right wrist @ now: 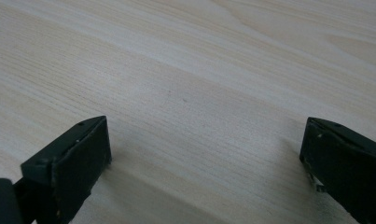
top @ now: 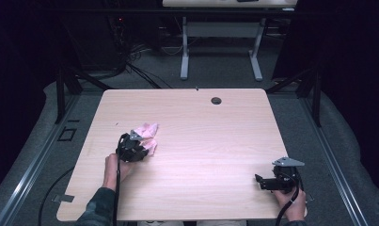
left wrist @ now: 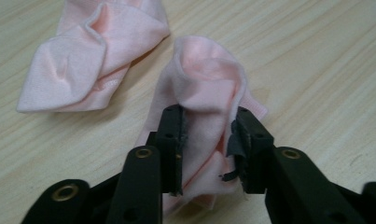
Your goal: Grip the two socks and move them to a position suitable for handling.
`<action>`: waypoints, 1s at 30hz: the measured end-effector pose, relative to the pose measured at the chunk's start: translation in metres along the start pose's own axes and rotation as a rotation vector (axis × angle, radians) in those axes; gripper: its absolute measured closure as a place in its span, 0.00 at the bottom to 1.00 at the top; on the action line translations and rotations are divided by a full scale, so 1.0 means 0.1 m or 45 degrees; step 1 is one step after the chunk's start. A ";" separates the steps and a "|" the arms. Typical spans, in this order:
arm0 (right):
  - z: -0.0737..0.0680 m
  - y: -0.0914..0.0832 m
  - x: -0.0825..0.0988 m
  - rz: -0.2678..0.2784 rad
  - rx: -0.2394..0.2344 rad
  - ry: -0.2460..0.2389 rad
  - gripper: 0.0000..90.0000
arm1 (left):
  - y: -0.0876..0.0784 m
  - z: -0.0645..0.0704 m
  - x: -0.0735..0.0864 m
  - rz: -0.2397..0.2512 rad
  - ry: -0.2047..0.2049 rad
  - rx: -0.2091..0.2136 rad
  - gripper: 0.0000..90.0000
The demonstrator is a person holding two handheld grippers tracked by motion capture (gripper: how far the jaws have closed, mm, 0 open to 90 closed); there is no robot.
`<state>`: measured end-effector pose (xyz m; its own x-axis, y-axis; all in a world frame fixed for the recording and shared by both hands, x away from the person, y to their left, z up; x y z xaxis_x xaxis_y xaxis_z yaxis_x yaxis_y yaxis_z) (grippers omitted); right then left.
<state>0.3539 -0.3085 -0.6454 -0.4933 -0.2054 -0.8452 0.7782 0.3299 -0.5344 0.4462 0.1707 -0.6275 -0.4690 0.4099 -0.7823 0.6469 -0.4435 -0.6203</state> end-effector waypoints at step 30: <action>0.00 0.00 0.00 0.004 0.001 0.012 0.02 | -0.59 0.88 -0.74 0.307 0.035 0.262 0.89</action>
<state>0.3539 -0.3086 -0.6451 -0.4943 -0.1956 -0.8470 0.7801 0.3301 -0.5315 0.3897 0.0971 -0.5382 -0.2986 0.2934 -0.9082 0.6011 -0.6813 -0.4177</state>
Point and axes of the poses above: each handheld gripper's, and its own axes: y roughly forward along the jaws, x roughly out of its underside, z roughly to its right, the point moved 8 cm from there along y, roughly forward along the jaws, and after that the axes turned 13 degrees about z, right-handed, at the moved point
